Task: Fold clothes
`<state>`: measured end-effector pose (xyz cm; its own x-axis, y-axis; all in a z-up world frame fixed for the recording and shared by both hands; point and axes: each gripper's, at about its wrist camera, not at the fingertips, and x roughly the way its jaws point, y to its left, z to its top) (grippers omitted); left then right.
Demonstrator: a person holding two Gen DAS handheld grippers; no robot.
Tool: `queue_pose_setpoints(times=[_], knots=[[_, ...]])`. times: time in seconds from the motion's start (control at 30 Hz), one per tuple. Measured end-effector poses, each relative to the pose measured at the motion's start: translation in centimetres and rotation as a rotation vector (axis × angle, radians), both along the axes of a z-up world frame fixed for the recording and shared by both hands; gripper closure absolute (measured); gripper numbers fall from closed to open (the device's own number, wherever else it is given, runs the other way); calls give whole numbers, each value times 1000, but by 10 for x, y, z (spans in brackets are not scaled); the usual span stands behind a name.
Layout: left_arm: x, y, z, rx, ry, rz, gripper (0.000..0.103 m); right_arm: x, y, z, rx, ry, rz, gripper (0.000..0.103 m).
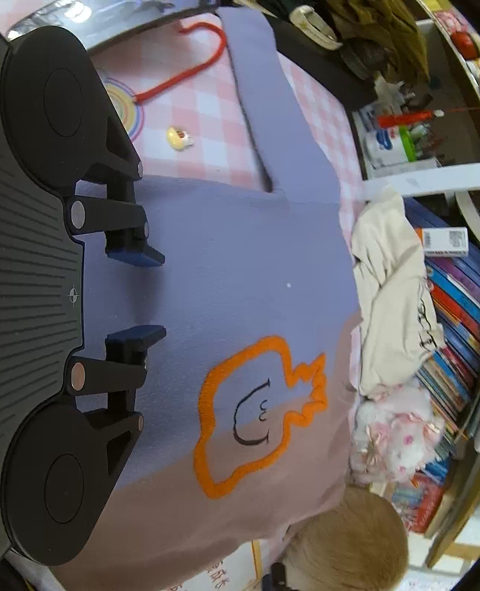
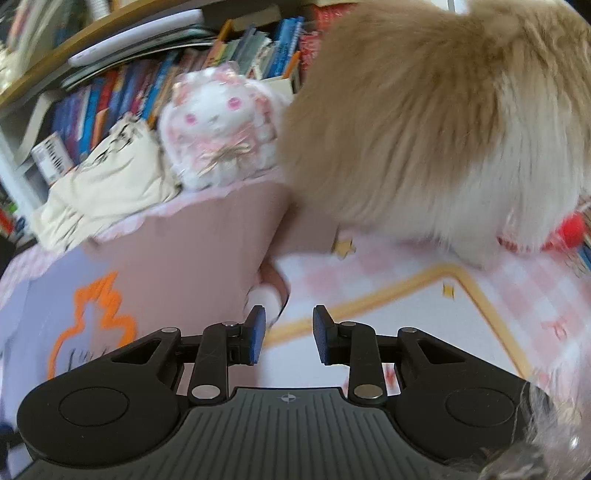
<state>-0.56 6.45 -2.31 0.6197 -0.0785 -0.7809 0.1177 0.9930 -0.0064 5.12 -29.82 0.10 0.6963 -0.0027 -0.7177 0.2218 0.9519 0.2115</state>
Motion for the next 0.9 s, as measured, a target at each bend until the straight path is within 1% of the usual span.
queue_pose_setpoints(times=[0.03, 0.13, 0.17, 0.2, 0.23, 0.27, 0.3, 0.43, 0.47, 0.5, 0.53, 0.57, 0.67, 0.73, 0.8, 0.9], knots=[[-2, -3, -1, 7, 1, 15, 52, 10, -7, -3, 11, 8, -4, 76], [-6, -11, -4, 36, 17, 54, 49, 40, -24, -13, 28, 34, -3, 76], [-8, -14, -6, 45, 20, 69, 49, 50, -28, -17, 24, 42, 3, 74], [-11, -15, -6, 49, 13, 84, 46, 58, -29, -20, 15, 48, 11, 73], [-13, -16, -6, 48, 13, 103, 43, 66, -31, -24, 9, 53, 19, 69], [-16, -17, -6, 45, 15, 124, 42, 73, -32, -27, 10, 55, 25, 65], [-18, -18, -6, 43, 16, 145, 40, 78, -33, -30, 14, 56, 27, 64], [-22, -23, -7, 40, 12, 208, 38, 93, -32, -40, 17, 45, 18, 64], [-23, -24, -7, 43, 12, 220, 38, 95, -31, -41, 2, 40, 18, 68], [-24, -25, -7, 45, 12, 230, 37, 98, -29, -42, -17, 37, 22, 77], [-24, -26, -7, 47, 12, 238, 37, 100, -28, -42, -27, 35, 28, 82], [-25, -27, -7, 48, 13, 245, 37, 100, -28, -41, -17, 35, 41, 92], [-25, -31, -7, 54, 13, 258, 37, 101, -29, -35, 12, 20, 78, 94], [-25, -32, -7, 57, 14, 263, 37, 89, -26, -14, 13, -71, 113, 94], [-25, -33, -7, 58, 14, 264, 37, 70, -16, 19, -21, -209, 191, 94], [-24, -33, -7, 56, 16, 261, 36, 42, -1, 67, -110, -406, 297, 94]])
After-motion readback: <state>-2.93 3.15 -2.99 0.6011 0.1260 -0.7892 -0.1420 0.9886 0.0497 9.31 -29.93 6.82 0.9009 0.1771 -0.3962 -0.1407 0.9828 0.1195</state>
